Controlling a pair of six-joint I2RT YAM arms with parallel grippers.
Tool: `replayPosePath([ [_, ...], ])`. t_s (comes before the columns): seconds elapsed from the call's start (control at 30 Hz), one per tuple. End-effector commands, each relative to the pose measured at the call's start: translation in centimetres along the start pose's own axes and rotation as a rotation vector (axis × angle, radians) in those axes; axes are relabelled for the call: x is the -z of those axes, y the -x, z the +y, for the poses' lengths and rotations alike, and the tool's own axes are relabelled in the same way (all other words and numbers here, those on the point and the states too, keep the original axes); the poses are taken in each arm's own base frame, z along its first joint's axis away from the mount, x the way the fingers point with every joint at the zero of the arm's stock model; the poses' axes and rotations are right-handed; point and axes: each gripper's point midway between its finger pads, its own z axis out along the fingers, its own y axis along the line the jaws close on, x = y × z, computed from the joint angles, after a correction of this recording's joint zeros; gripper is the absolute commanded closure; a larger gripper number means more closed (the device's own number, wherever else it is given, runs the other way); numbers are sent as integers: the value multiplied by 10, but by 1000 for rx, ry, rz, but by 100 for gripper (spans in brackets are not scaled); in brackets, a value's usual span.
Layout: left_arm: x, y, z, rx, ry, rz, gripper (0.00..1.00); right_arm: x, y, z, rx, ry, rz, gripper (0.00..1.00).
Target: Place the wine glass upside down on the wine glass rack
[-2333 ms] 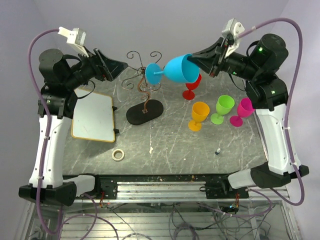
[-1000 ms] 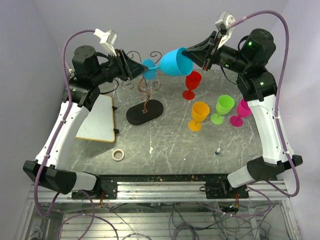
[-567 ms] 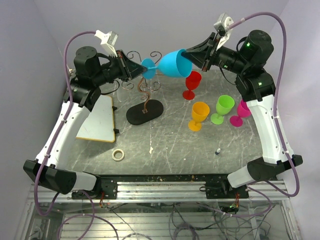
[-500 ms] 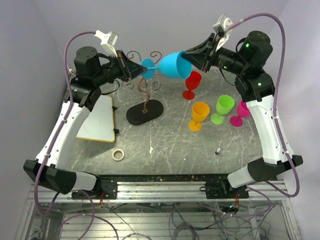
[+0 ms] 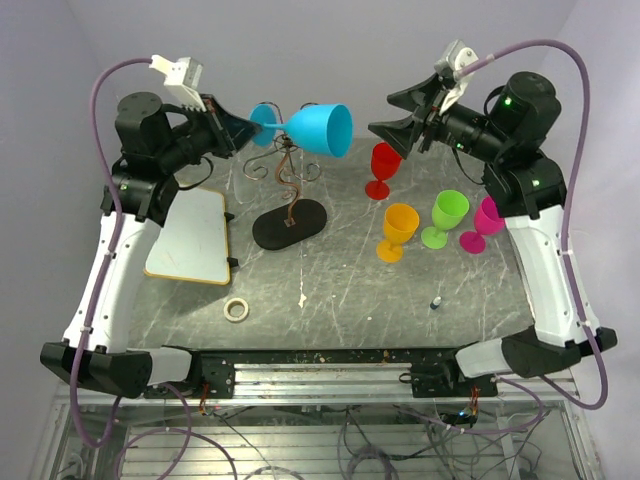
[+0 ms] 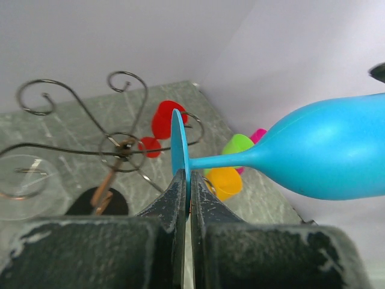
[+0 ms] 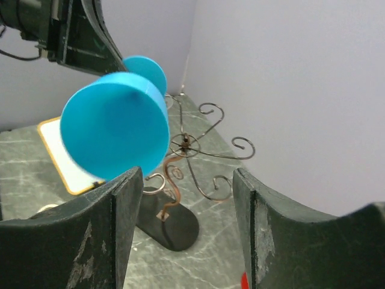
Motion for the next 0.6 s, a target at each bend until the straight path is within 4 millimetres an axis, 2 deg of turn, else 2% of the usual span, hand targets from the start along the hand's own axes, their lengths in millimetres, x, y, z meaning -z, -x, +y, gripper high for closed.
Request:
replayPosePath([
  [0.0,21,35,9,-116,90,-93,93,24,4,-11,96,-122,43,38],
  [0.07,27,45,18,-155,143,-118,93,32,-2,-15,125,-162,72,36],
  [0.17,38,66,29,-248,231,-165,93,39,-27,-19,152,-200,143,29],
  [0.27,54,88,43,-381,357,-217,93,41,-80,-14,180,-168,248,21],
  [0.43,83,120,67,-559,583,-265,93,45,-163,23,200,32,368,15],
  [0.57,102,142,82,-646,740,-297,93,49,-203,44,178,119,396,18],
])
